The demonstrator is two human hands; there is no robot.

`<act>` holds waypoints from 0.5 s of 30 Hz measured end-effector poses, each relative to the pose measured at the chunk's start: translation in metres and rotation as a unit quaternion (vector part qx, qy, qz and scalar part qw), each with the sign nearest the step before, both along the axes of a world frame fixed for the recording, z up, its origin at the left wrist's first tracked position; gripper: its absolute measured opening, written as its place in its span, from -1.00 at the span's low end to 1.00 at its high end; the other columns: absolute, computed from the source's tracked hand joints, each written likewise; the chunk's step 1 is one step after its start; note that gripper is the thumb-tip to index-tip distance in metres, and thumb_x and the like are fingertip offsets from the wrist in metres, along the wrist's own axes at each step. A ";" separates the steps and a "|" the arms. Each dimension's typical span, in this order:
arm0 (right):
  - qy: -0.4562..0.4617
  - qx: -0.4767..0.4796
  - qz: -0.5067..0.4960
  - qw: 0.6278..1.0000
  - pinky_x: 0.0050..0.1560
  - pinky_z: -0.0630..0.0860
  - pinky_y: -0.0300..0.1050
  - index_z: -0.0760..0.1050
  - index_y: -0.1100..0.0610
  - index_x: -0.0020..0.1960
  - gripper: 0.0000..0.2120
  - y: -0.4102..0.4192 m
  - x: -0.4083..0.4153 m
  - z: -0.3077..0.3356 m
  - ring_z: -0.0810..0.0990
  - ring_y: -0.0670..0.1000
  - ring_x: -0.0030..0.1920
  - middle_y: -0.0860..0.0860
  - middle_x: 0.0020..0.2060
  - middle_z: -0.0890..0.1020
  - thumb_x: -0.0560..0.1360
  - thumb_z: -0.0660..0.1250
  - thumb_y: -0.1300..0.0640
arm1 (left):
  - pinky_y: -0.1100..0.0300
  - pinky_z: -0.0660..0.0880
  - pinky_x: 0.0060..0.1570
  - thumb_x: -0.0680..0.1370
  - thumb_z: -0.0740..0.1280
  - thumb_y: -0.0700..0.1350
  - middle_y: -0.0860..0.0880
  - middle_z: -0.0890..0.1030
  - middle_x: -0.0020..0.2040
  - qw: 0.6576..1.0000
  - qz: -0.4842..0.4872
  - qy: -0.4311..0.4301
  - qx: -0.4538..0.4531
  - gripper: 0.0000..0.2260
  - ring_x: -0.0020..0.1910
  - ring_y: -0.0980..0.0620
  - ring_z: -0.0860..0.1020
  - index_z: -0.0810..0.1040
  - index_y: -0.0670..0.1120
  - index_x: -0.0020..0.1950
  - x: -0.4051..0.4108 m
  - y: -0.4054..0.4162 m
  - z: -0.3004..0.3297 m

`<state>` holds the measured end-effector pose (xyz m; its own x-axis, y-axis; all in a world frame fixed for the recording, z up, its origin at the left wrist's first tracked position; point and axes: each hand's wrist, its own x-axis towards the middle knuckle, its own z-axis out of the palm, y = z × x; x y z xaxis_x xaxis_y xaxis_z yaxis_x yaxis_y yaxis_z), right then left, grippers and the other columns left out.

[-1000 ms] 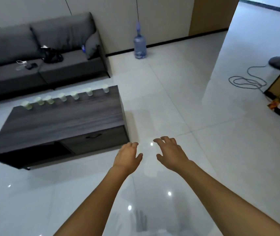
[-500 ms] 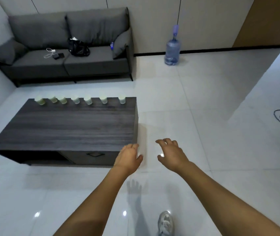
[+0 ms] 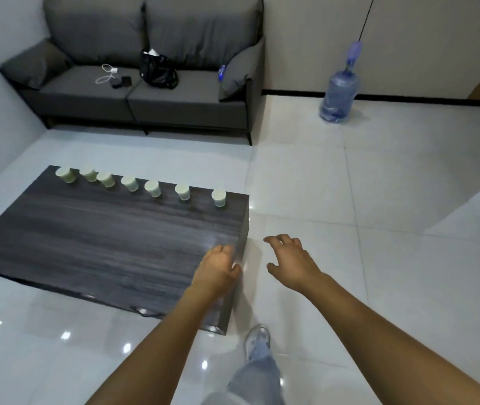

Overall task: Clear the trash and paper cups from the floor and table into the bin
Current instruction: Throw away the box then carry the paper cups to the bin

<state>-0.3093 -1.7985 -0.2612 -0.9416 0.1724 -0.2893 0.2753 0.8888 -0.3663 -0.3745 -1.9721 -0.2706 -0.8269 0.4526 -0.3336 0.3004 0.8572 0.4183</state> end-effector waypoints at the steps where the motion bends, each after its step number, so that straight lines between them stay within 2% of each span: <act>1: -0.006 0.000 0.001 1.000 0.23 0.40 0.04 0.17 0.01 0.48 -0.45 0.010 -0.019 0.000 0.26 0.14 0.37 0.05 0.42 0.28 0.53 0.24 0.09 | 0.07 0.35 0.26 0.56 0.25 -0.04 -0.19 0.44 0.29 1.000 0.008 -0.007 0.004 -0.60 0.29 -0.14 0.38 0.38 -0.18 0.35 -0.019 0.010 0.000; 6: -0.008 -0.003 0.016 1.000 0.25 0.41 0.04 0.17 0.00 0.48 -0.45 0.063 -0.113 0.008 0.25 0.12 0.37 0.04 0.42 0.27 0.53 0.25 0.09 | 0.11 0.33 0.22 0.57 0.24 -0.06 -0.17 0.43 0.32 1.000 0.018 0.006 0.009 -0.60 0.30 -0.14 0.37 0.37 -0.17 0.38 -0.110 0.056 0.004; 10: -0.011 -0.008 0.040 0.999 0.24 0.42 0.03 0.17 0.00 0.48 -0.45 0.098 -0.176 0.010 0.25 0.12 0.37 0.04 0.42 0.28 0.53 0.25 0.09 | 0.07 0.34 0.24 0.58 0.24 -0.03 -0.16 0.42 0.31 0.999 0.036 -0.002 -0.009 -0.61 0.29 -0.12 0.36 0.37 -0.19 0.35 -0.161 0.085 0.002; 15: -0.029 -0.002 0.105 0.994 0.25 0.42 0.06 0.16 0.01 0.49 -0.44 0.150 -0.258 0.001 0.26 0.13 0.36 0.05 0.41 0.28 0.53 0.24 0.10 | 0.06 0.35 0.25 0.58 0.24 -0.01 -0.14 0.42 0.32 0.994 0.104 -0.012 0.001 -0.60 0.31 -0.11 0.35 0.37 -0.17 0.36 -0.223 0.128 -0.011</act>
